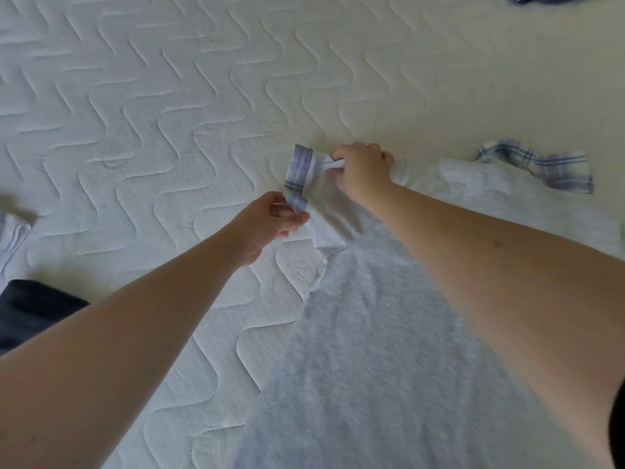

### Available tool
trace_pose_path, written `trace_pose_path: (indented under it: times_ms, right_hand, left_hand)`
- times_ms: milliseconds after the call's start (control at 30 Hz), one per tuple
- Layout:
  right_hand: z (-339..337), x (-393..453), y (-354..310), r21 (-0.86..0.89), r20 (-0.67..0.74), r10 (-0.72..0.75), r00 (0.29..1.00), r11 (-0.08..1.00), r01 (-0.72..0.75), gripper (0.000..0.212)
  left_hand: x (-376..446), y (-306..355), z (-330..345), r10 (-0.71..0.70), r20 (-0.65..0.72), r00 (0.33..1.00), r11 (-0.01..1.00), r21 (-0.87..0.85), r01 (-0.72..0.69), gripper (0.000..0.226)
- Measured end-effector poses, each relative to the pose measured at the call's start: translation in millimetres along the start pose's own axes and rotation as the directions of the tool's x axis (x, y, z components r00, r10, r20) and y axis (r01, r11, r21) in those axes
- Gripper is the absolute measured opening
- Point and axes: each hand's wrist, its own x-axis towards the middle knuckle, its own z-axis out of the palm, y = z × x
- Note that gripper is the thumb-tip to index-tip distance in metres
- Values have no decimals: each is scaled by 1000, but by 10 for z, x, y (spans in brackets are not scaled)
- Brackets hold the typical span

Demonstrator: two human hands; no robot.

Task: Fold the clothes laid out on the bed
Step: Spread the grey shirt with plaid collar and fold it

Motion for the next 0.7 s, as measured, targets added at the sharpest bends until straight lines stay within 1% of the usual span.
trace_pose_path:
  times_ms: [33,67,133,167,200,233,300,333,400,467,533,600,700]
  right_hand:
    - [-16,-2,-21,43,-28,2,1000,999,-1,25]
    - [-45,-7,-43,96,-46,-1,999,995,5,23]
    - [-120,-14,-80,225,-60,-18,998,974,31,20]
    - [-159,-15,-92,275,-68,-29,997,960,47,20]
    - [-195,-18,-99,301,-77,-39,996,952,60,19]
    - [-220,-16,-110,310,-83,-44,996,948,68,19]
    - [-237,-7,-136,316,-89,-38,995,947,65,21]
    - [-227,-3,-153,316,-95,-34,995,947,63,22]
    - [-180,13,-196,307,-127,-31,991,949,70,22]
    - [-105,36,-259,261,-153,-53,987,961,92,21]
    - [-19,49,-309,213,-177,-77,981,970,115,22]
    - [56,32,-316,184,-201,-81,976,976,119,31]
    - [130,-87,-246,136,-222,-75,972,985,107,51]
  left_hand:
    - [-11,6,-9,4,31,1000,1000,14,-5,41]
    - [-23,15,-12,2,69,998,998,64,-7,38]
    - [-44,35,6,-38,114,993,964,267,6,31]
    - [-47,45,13,-55,95,994,933,361,17,29]
    - [-51,53,10,-53,47,997,909,416,29,27]
    - [-59,58,-6,-25,-5,1000,901,434,25,23]
    - [-111,54,-79,56,-80,995,898,439,-15,18]
    - [-151,30,-123,91,-112,989,893,449,-31,20]
    - [-234,-60,-208,156,-200,967,879,474,-44,32]
    - [-310,-158,-280,179,-297,938,868,496,-8,41]
    - [-380,-235,-322,176,-356,918,853,521,39,42]
    - [-433,-292,-337,175,-389,904,839,540,70,38]
    - [-465,-295,-282,226,-410,883,817,574,57,31]
